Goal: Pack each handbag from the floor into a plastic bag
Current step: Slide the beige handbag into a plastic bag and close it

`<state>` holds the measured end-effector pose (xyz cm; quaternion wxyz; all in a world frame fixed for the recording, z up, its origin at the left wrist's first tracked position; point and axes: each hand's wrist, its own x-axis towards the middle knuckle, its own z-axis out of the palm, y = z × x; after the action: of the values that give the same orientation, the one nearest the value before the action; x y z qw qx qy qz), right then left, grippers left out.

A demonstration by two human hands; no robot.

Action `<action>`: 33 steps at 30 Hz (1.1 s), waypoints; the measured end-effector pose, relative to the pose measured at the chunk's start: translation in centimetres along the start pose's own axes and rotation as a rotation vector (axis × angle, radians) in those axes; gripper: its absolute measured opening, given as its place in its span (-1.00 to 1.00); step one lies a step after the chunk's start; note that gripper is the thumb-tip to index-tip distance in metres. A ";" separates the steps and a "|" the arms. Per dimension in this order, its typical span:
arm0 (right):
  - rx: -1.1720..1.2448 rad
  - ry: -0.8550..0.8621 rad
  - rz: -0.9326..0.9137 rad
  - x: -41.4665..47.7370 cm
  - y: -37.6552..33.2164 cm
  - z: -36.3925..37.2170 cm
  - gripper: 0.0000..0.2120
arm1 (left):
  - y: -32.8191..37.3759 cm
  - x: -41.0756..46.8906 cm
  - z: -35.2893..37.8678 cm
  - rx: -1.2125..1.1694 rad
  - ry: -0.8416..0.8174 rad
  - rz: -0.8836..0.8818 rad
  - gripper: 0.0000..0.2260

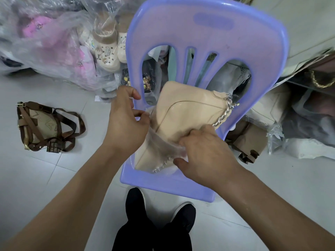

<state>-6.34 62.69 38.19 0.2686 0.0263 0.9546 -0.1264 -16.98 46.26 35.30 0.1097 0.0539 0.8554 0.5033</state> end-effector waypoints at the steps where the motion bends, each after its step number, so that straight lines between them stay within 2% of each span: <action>1: 0.034 -0.035 0.031 0.0 0.4 -0.3 -0.71 | 0.3 0.3 0.2 0.045 -0.029 -0.004 -0.62; 3: 0.132 -0.137 0.084 0.1 1.7 -0.6 -0.68 | 1.1 0.7 0.7 0.147 -0.110 -0.060 -0.63; 5: 0.165 -0.195 0.053 0.5 2.9 -0.3 -0.70 | 1.6 1.2 1.3 0.184 -0.201 -0.183 -0.56; 6: 0.168 -0.201 0.025 0.6 3.4 0.0 -0.70 | 1.8 1.5 1.6 0.145 -0.254 -0.254 -0.56; 8: 0.217 -0.175 -0.007 0.8 4.1 0.9 -0.73 | 2.0 2.2 1.9 -0.009 -0.352 -0.373 -0.74; 9: 0.251 -0.152 -0.008 0.9 4.3 1.3 -0.76 | 2.0 2.4 2.1 -0.069 -0.402 -0.420 -0.74; 10: 0.272 -0.133 -0.005 1.1 4.4 1.7 -0.78 | 1.9 2.6 2.2 -0.080 -0.457 -0.458 -0.64; 14: 0.249 -0.087 0.002 1.8 4.4 2.5 -0.67 | 0.9 2.8 2.2 0.165 -0.627 -0.397 0.08; 16: 0.234 -0.059 -0.026 2.0 4.3 2.7 -0.63 | 0.7 3.0 2.2 0.285 -0.677 -0.341 0.29; 17: 0.228 -0.051 -0.043 2.0 4.3 2.7 -0.63 | 0.8 3.0 2.3 0.372 -0.684 -0.293 0.28; 19: 0.222 -0.038 -0.077 1.7 4.1 2.8 -0.66 | 1.1 2.7 2.5 0.490 -0.638 -0.196 0.15; 21: 0.226 0.007 -0.106 1.4 4.3 2.8 -0.68 | 0.8 2.4 2.6 0.474 -0.565 -0.135 -0.03; 25: 0.295 0.148 -0.062 0.8 5.7 2.4 -0.70 | -1.3 1.6 1.9 0.044 -0.520 -0.211 -0.30; 27: 0.253 0.173 -0.027 0.6 6.2 2.2 -0.63 | -1.5 1.0 1.4 -0.104 -0.502 -0.216 -0.32; 30: 0.230 0.221 -0.005 0.6 7.1 1.9 -0.57 | -1.4 0.8 0.9 -0.199 -0.538 -0.191 -0.31; 31: 0.229 0.250 -0.029 0.6 7.4 1.7 -0.58 | -1.3 0.9 0.7 -0.203 -0.565 -0.181 -0.31; 33: 0.230 0.349 -0.106 0.6 8.0 1.3 -0.74 | -1.0 1.2 0.4 -0.192 -0.604 -0.153 -0.27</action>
<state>-5.24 70.03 35.00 0.0875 0.0280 0.9659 -0.2422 -18.04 46.33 34.11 0.4006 0.1259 0.7343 0.5334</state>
